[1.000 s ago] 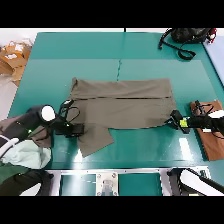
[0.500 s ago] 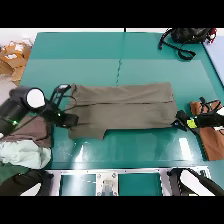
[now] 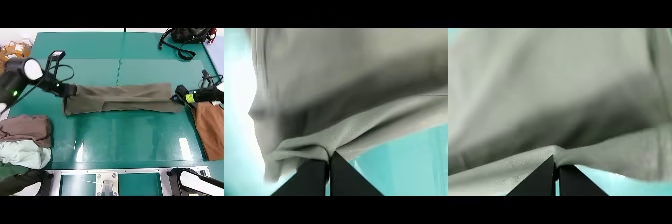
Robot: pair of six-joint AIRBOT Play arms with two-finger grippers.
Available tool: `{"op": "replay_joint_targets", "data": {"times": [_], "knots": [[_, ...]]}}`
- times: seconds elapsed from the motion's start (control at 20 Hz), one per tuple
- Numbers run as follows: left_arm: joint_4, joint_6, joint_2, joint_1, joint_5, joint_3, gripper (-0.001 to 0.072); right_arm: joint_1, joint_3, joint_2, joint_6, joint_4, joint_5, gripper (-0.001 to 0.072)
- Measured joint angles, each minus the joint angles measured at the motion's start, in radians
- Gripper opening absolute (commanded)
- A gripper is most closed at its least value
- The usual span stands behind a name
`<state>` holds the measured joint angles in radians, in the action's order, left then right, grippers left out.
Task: Fold the shirts.
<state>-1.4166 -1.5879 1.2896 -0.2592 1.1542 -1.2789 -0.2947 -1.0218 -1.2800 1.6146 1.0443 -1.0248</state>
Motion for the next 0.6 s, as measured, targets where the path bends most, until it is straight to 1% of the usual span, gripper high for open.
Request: {"op": "replay_joint_targets", "data": {"times": [0.15,0.35,0.4,0.45,0.5,0.55,0.6], "knots": [[0.018,0.027,0.145,0.008,-0.036,-0.108,0.0018,0.042,-0.127,-0.139,0.001,-0.021,0.037,0.0016],[0.012,0.038,0.317,0.014,-0.056,-0.245,0.0019,0.07,-0.278,-0.321,0.002,-0.036,0.058,0.0017],[0.01,0.037,0.348,0.018,-0.068,-0.272,0.0019,0.074,-0.311,-0.363,0.002,-0.04,0.061,0.0055],[0.01,0.031,0.377,0.024,-0.084,-0.298,0.0021,0.076,-0.34,-0.399,0.002,-0.045,0.067,0.0214],[0.01,0.022,0.4,0.032,-0.103,-0.315,0.0175,0.076,-0.368,-0.433,0.002,-0.05,0.074,0.0381],[0.006,0.013,0.417,0.042,-0.122,-0.33,0.0511,0.076,-0.392,-0.458,0.002,-0.05,0.08,0.0434],[0.003,0.004,0.426,0.054,-0.15,-0.345,0.067,0.076,-0.418,-0.479,0.002,-0.055,0.085,0.0433]]}}
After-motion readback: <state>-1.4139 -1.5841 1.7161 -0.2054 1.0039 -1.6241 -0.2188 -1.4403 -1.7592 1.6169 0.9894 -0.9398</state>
